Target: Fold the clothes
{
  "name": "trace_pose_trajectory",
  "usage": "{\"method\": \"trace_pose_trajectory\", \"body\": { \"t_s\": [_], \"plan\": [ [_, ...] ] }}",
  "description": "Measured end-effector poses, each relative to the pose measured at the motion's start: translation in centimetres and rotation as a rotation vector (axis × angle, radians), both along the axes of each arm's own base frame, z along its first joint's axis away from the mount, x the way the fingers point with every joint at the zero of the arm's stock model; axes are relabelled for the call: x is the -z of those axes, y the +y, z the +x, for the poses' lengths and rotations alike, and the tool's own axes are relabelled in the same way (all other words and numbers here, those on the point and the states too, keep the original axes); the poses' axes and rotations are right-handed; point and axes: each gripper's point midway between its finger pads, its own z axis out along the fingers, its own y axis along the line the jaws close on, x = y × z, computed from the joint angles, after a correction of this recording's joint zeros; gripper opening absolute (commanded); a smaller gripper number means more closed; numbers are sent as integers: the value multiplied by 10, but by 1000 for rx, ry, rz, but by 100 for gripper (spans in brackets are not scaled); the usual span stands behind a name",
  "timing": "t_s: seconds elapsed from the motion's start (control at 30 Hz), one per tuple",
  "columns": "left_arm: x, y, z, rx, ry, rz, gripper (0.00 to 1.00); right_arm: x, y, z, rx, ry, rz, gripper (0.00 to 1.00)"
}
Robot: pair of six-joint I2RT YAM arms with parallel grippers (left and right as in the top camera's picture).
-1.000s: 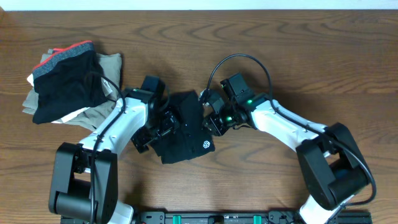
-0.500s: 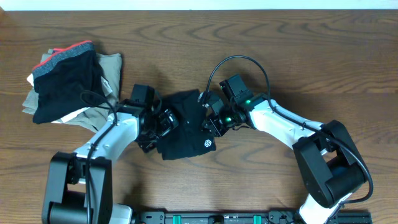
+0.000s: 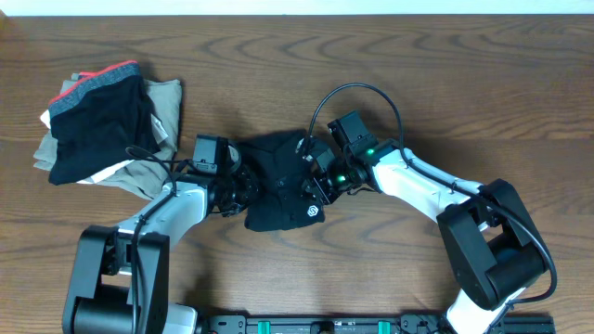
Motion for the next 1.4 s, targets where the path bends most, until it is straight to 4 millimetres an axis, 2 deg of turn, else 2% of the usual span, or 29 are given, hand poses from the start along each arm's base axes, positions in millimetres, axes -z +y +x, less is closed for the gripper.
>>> {"method": "trace_pose_trajectory", "body": {
  "t_s": [0.13, 0.2, 0.3, 0.37, 0.47, 0.6, 0.67, 0.8, 0.93, 1.03, 1.17, 1.23, 1.4],
  "plan": [
    [-1, 1, -2, 29, 5, 12, 6, 1, -2, -2, 2, 14, -9, 28],
    [-2, 6, -11, 42, 55, 40, 6, 3, -7, -5, 10, 36, -26, 29],
    [-8, 26, -29, 57, 154, 133, 6, 2, -21, -5, 45, 67, -56, 29],
    [-17, 46, -31, 70, 189, 221, 6, -9, -36, 5, 94, 52, -60, 29],
    [-52, 75, -7, 97, 145, 352, 6, -44, -63, 25, 183, -21, -34, 29],
    [-123, 104, 57, 101, -77, 484, 6, -98, -101, 41, 300, -139, -3, 30],
    [-152, 114, 78, 100, -167, 525, 6, -115, -114, 42, 334, -175, -1, 30],
    [-198, 139, 106, 88, -303, 619, 6, -129, -128, 36, 367, -198, -15, 31],
    [-225, 167, 128, 40, -408, 699, 6, -129, -134, 31, 374, -191, -35, 31],
    [-235, 197, 136, -20, -446, 740, 6, -127, -136, 30, 374, -185, -46, 31],
    [-235, 235, 140, -84, -449, 771, 6, -127, -136, 29, 372, -184, -49, 31],
    [-228, 248, 142, -105, -435, 772, 6, -127, -136, 29, 372, -184, -49, 31],
    [-198, 273, 143, -133, -356, 755, 6, -126, -136, 28, 373, -181, -52, 31]
  ]
}}
